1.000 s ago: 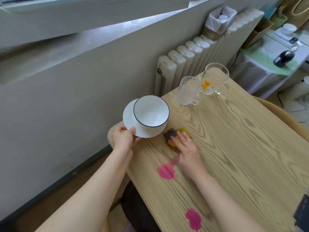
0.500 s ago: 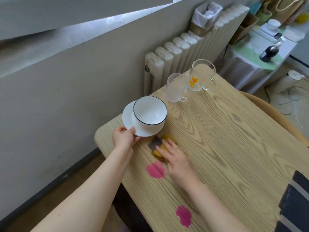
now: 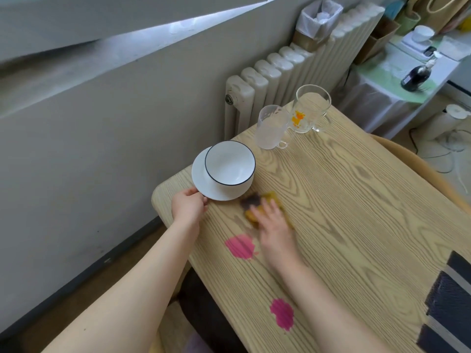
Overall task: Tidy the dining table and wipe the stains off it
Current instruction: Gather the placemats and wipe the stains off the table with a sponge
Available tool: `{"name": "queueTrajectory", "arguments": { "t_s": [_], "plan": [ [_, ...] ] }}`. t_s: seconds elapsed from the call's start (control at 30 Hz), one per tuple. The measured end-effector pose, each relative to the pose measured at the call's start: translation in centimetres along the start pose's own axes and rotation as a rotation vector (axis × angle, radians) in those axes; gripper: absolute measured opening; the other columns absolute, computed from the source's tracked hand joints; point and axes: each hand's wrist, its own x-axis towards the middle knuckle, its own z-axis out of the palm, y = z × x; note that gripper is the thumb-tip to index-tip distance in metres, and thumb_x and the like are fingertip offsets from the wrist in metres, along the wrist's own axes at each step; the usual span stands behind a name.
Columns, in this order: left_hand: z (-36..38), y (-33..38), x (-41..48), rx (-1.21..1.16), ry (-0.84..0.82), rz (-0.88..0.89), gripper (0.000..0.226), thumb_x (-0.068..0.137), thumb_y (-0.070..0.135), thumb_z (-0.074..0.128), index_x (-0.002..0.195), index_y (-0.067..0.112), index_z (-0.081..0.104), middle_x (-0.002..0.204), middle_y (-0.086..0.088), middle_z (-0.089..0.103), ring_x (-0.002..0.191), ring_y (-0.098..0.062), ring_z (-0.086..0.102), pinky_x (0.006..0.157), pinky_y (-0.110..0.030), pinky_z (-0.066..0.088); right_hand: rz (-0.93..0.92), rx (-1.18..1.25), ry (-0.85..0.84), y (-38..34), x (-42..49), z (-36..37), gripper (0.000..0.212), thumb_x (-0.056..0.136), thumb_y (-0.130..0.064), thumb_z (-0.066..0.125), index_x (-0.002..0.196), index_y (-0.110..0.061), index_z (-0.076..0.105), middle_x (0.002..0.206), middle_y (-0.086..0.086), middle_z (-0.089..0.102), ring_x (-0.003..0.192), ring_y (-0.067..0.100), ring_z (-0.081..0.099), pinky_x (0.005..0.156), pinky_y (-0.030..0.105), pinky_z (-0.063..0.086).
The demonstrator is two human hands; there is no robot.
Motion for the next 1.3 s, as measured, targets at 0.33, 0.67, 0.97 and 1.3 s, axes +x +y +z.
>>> {"name": "queueTrajectory", "arguments": {
  "t_s": [0.33,0.67,0.97,1.3],
  "plan": [
    [-3.7,-1.6,-1.8,0.01,0.065,0.056,0.033,0.089,0.002,0.051,0.118,0.012,0.063,0.098,-0.001,0.062,0.079,-0.01,0.059,0.087,-0.036,0.053,-0.092,0.183,-0.131,-4.4,-1.7,-0.4,0.04,0.095,-0.01,0.046,0.129,-0.025,0.061,0.141,-0.003,0.052,0.137,0.011,0.038,0.116,0.022,0.021],
    [-5.0,-3.5,-4.5,0.017,0.021,0.082,0.025,0.092,0.005,0.05,0.112,0.015,0.061,0.096,0.0,0.06,0.094,-0.016,0.061,0.091,-0.037,0.053,-0.011,-0.166,0.003,2.3,-3.9,-1.2,0.05,0.088,-0.02,0.042,0.136,-0.03,0.052,0.151,0.005,0.038,0.143,0.028,0.029,0.116,0.047,0.025],
    [-4.9,-4.6,-6.9,0.095,-0.058,0.15,0.022,0.094,0.006,0.049,0.109,0.017,0.061,0.099,0.002,0.06,0.098,-0.015,0.06,0.087,-0.034,0.053,0.086,-0.177,-0.056,-0.5,-3.8,-0.5,0.058,0.098,-0.016,0.039,0.152,-0.024,0.019,0.161,0.007,0.002,0.148,0.024,-0.005,0.121,0.035,0.002],
    [-5.8,-4.2,-7.4,0.19,-0.073,0.235,0.024,0.093,0.008,0.05,0.111,0.02,0.061,0.103,0.003,0.061,0.098,-0.012,0.06,0.094,-0.038,0.051,-0.006,-0.224,-0.045,2.9,-5.2,-2.0,0.067,0.081,-0.035,0.019,0.145,-0.027,0.04,0.156,0.004,0.024,0.146,0.026,0.02,0.117,0.044,0.023]
  ]
}}
